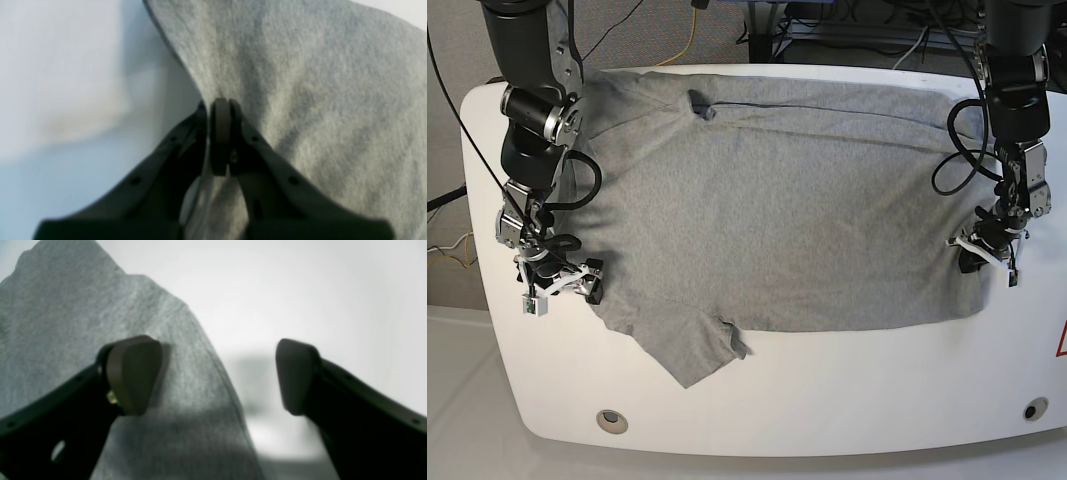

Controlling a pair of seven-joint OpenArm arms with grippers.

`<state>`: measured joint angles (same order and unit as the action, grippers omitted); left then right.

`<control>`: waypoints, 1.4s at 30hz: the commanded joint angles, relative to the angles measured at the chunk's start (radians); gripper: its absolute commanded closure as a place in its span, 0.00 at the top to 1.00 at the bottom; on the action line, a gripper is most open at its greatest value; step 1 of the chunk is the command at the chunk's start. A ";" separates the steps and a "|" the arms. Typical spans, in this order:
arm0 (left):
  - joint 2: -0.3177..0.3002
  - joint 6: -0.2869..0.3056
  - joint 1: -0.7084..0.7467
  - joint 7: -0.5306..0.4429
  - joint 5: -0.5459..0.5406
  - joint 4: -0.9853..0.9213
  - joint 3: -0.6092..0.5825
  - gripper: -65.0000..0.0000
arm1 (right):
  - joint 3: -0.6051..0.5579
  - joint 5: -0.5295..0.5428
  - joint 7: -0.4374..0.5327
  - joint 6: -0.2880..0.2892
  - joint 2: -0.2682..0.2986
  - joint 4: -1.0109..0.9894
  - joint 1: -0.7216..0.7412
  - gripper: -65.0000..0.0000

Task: Fold the T-shirt properly
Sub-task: 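Regrip the hem fabric with the right gripper, pulling it outward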

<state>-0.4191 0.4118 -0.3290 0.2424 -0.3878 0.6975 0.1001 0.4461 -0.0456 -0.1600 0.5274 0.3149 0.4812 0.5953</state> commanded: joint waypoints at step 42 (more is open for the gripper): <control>0.012 -0.012 0.006 0.082 0.043 -0.005 -0.003 0.02 | -0.002 0.011 -0.128 0.010 -0.118 0.231 -0.105 0.84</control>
<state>-0.4084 0.4076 -0.3294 0.2378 -0.3870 0.6979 0.1020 0.4454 -0.0261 -0.2474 0.5323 0.1940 0.7063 0.4786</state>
